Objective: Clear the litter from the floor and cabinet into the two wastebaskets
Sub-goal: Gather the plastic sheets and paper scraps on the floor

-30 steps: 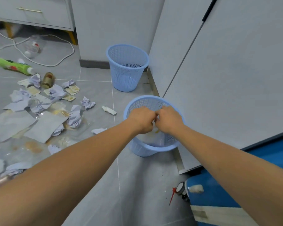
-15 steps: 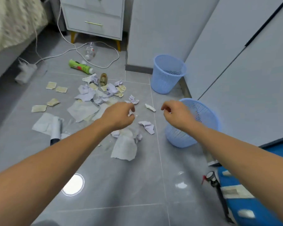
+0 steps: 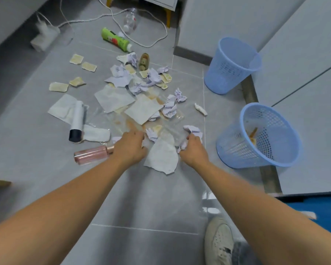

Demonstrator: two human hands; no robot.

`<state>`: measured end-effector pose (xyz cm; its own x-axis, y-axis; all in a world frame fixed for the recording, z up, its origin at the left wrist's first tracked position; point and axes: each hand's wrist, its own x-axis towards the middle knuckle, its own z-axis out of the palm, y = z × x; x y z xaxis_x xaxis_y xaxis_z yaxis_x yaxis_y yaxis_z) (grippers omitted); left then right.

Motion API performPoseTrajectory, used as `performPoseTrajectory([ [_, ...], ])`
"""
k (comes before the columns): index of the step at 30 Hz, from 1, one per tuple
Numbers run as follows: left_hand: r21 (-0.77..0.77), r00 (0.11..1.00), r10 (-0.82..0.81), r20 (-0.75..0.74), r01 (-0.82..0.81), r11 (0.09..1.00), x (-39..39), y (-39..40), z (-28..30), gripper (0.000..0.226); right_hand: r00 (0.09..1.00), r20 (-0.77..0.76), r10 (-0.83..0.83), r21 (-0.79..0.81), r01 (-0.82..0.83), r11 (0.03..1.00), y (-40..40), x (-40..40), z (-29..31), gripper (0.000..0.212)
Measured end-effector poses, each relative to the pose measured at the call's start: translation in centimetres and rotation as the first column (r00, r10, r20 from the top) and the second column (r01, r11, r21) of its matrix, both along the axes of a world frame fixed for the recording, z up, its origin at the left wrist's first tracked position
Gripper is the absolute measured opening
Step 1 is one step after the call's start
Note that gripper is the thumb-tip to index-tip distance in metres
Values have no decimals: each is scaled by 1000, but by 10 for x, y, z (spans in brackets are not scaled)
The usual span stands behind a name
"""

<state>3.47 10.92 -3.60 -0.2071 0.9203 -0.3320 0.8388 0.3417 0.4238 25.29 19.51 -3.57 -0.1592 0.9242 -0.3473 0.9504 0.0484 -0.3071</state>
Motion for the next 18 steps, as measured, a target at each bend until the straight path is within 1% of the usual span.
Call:
performPoseTrajectory([
  [2, 71, 997, 26, -66, -21, 997, 1, -6, -22, 50, 996, -13, -86, -7, 86, 996, 8, 4, -19, 57],
  [4, 74, 995, 48, -93, -41, 996, 0, -3, -39, 61, 992, -13, -124, -36, 124, 992, 16, 10, -40, 66],
  [6, 61, 996, 39, -81, -34, 998, -3, 2, -53, 68, 990, -42, -137, -45, 135, 990, 23, 13, -59, 66],
  [7, 86, 995, 34, -90, -26, 996, -5, 5, -58, 69, 987, -78, -143, -37, 140, 989, 25, 14, -66, 64],
  [10, 230, 982, 29, -187, 15, 973, -12, 24, -66, 65, 973, -173, -152, 12, 156, 988, 28, 15, -80, 57],
  [11, 248, 980, 12, -199, 38, 968, -13, 33, -67, 64, 971, -191, -142, 33, 151, 988, 29, 16, -82, 52],
  [14, 171, 982, -138, -127, 158, 972, -9, 63, -68, 68, 966, -231, -118, 72, 138, 988, 28, 21, -87, 27],
  [15, 144, 976, -181, -121, 198, 970, -6, 70, -70, 66, 966, -232, -112, 82, 134, 988, 29, 23, -86, 20],
  [16, 128, 971, -204, -122, 219, 967, -3, 75, -72, 59, 969, -225, -105, 88, 127, 988, 29, 26, -86, 15],
  [18, 112, 976, -204, -77, 212, 971, 3, 79, -77, 39, 976, -203, -82, 102, 104, 989, 30, 32, -83, 10],
])
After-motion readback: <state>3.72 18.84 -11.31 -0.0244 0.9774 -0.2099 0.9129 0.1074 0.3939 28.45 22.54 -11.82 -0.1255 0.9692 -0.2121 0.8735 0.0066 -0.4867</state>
